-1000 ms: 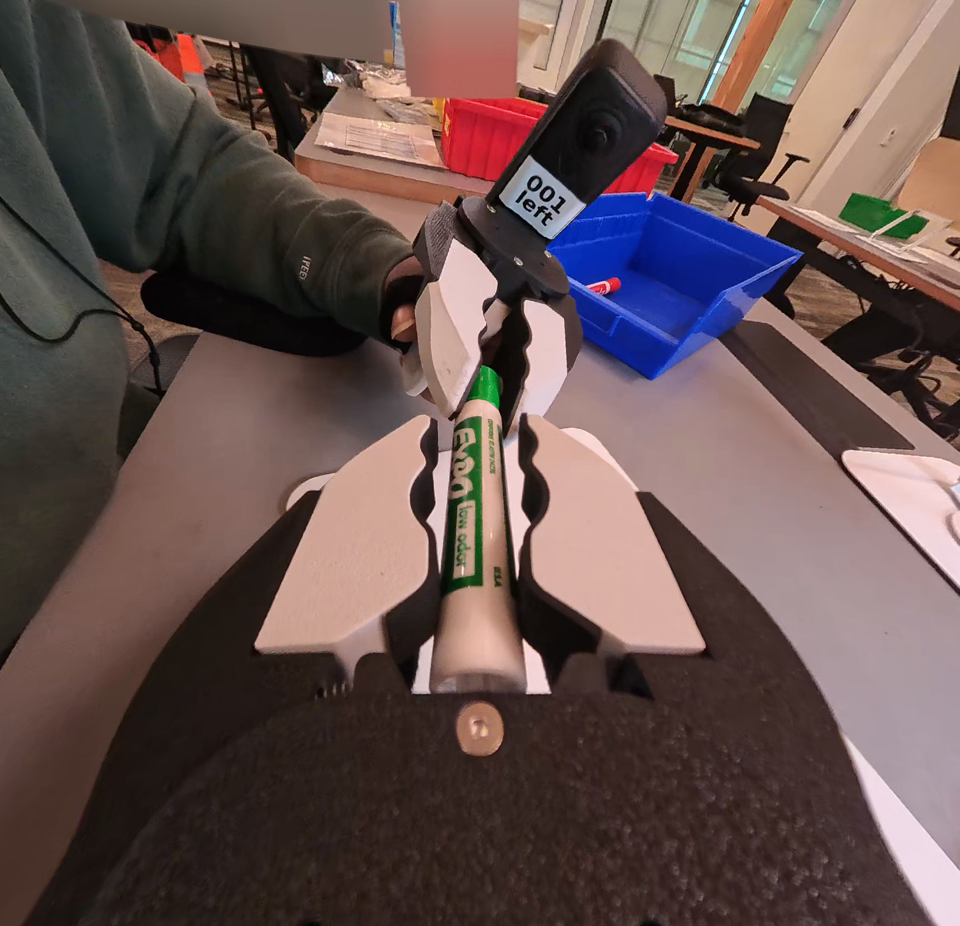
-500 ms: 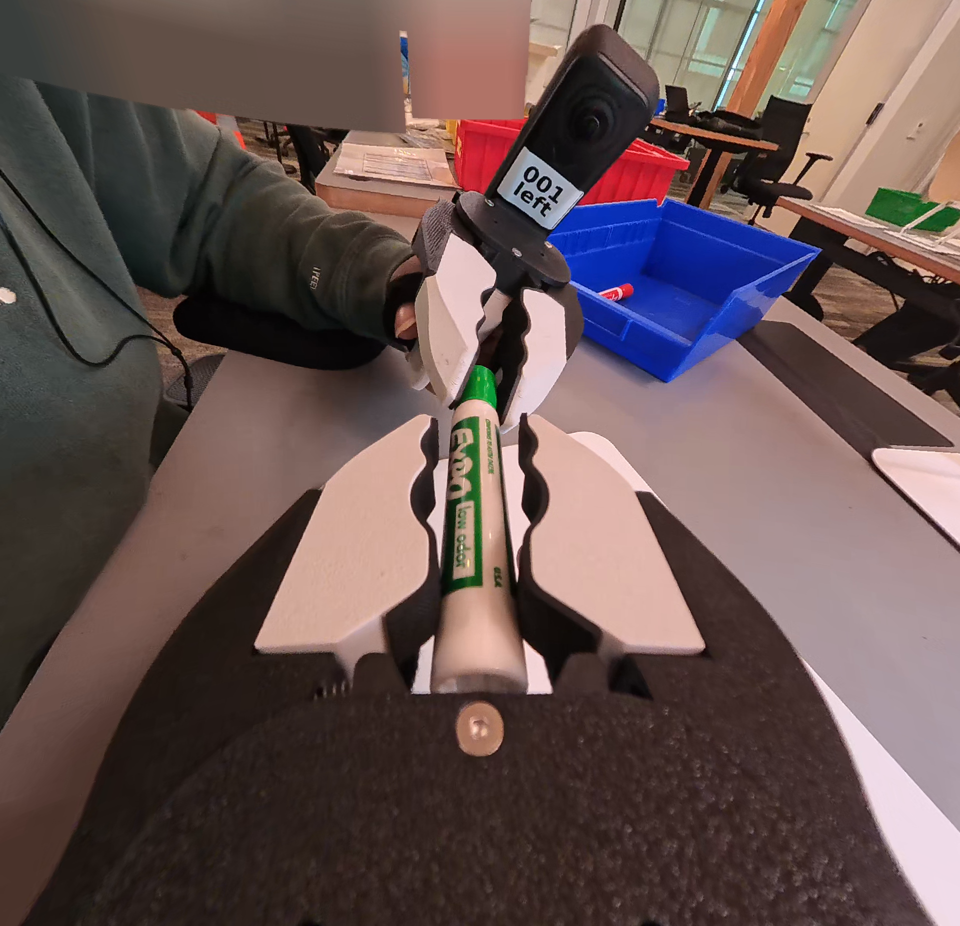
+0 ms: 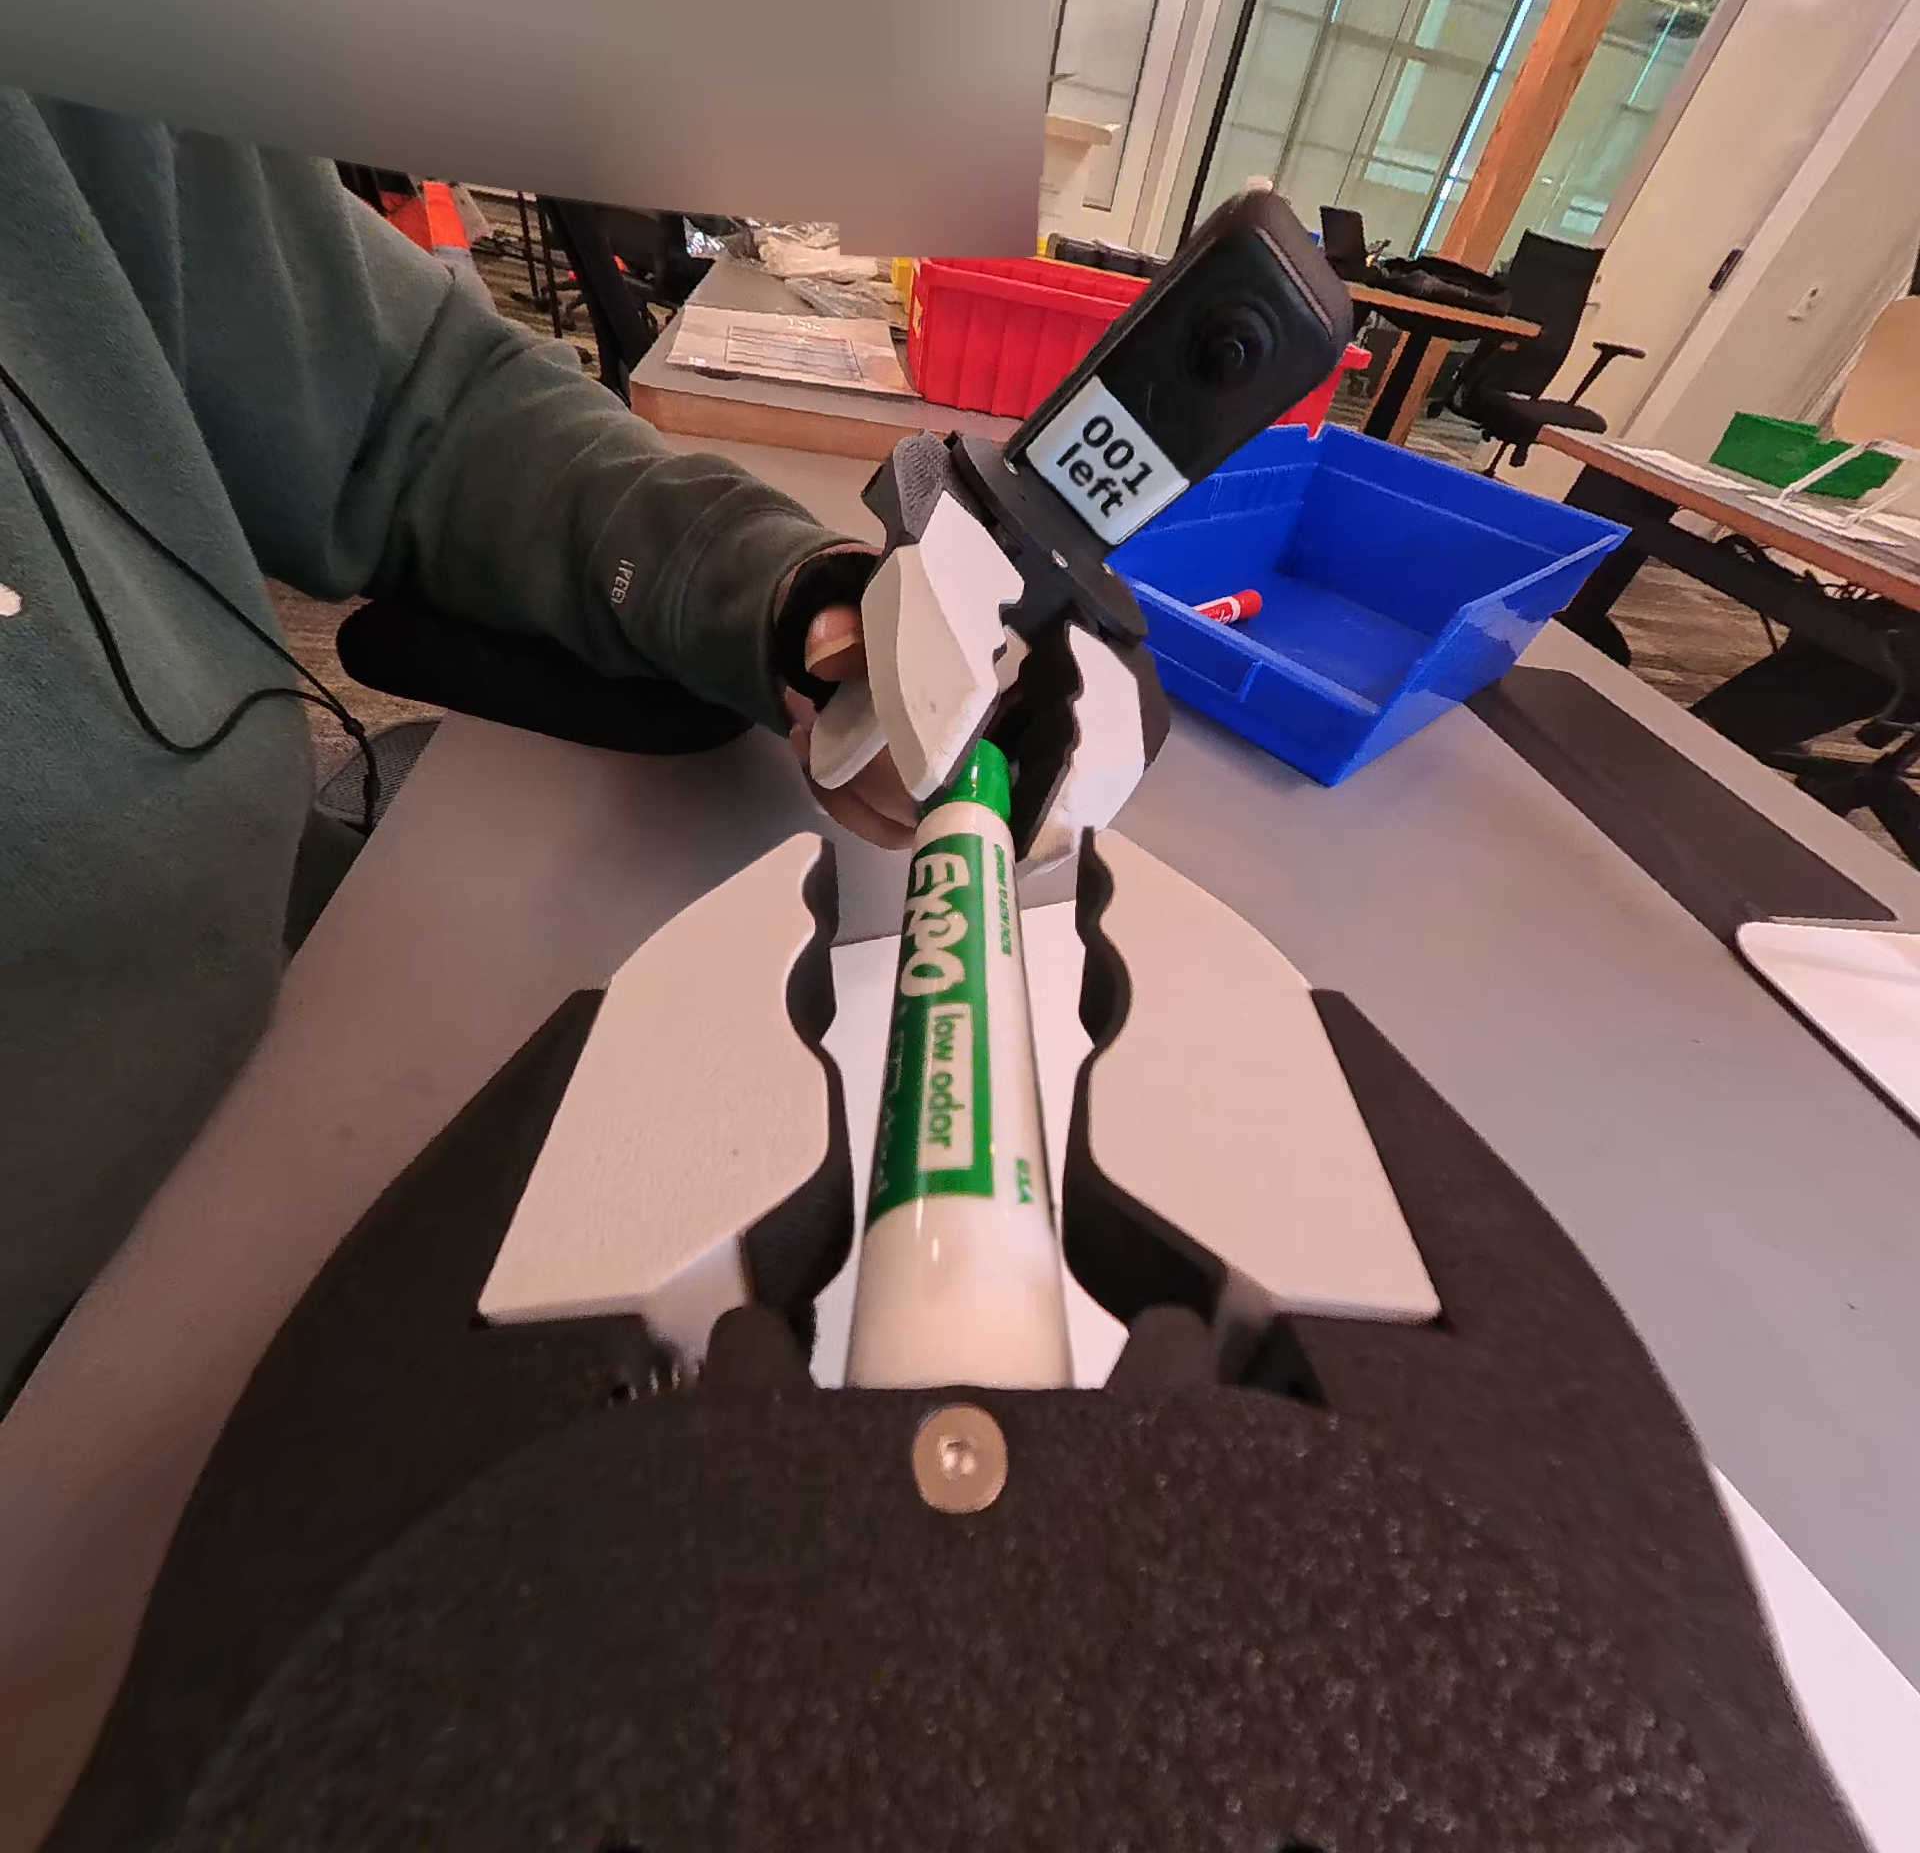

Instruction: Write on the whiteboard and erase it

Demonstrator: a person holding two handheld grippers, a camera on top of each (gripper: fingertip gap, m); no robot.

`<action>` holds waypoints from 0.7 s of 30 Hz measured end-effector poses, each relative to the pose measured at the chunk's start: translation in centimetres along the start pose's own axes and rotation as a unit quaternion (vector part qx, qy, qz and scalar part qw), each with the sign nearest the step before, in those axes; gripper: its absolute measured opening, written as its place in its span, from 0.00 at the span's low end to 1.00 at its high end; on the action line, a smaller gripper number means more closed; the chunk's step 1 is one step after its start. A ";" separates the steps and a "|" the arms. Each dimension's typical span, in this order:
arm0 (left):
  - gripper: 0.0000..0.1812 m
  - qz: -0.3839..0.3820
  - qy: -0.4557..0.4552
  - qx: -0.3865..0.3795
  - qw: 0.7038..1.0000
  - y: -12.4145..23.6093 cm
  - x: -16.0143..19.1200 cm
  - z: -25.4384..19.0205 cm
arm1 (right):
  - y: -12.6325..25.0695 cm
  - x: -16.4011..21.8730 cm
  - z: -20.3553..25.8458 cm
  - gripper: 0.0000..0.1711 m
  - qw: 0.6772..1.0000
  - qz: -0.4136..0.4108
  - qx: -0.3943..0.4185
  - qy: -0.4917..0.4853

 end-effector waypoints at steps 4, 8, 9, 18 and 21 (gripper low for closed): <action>0.09 0.005 0.005 -0.002 1.000 0.1 0.2 0.2 | 0.0 0.0 0.0 0.24 1.000 0.000 0.005 0.005; 0.09 0.011 0.022 -0.001 1.000 -0.1 0.4 0.4 | 0.0 0.4 0.2 0.21 1.000 0.017 0.003 0.017; 0.09 0.011 0.030 0.000 0.999 0.0 0.4 0.5 | 0.0 0.5 0.2 0.21 1.000 0.019 0.003 0.019; 0.09 -0.003 0.064 -0.001 0.998 -0.1 0.5 0.6 | 0.1 0.5 -0.1 0.19 1.000 0.027 0.004 -0.012; 0.09 -0.011 0.046 -0.005 0.999 -0.1 -0.1 0.3 | 0.0 -0.1 -0.3 0.19 0.999 0.013 0.006 -0.036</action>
Point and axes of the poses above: each gripper's, where its closed fingertips meet, y back along the fingers, x out of its underside, z = x × y across the jaws, the point moved 5 cm from there along y, back along the fingers, and after that the axes turned 13 degrees about x, right-handed, at the moved point
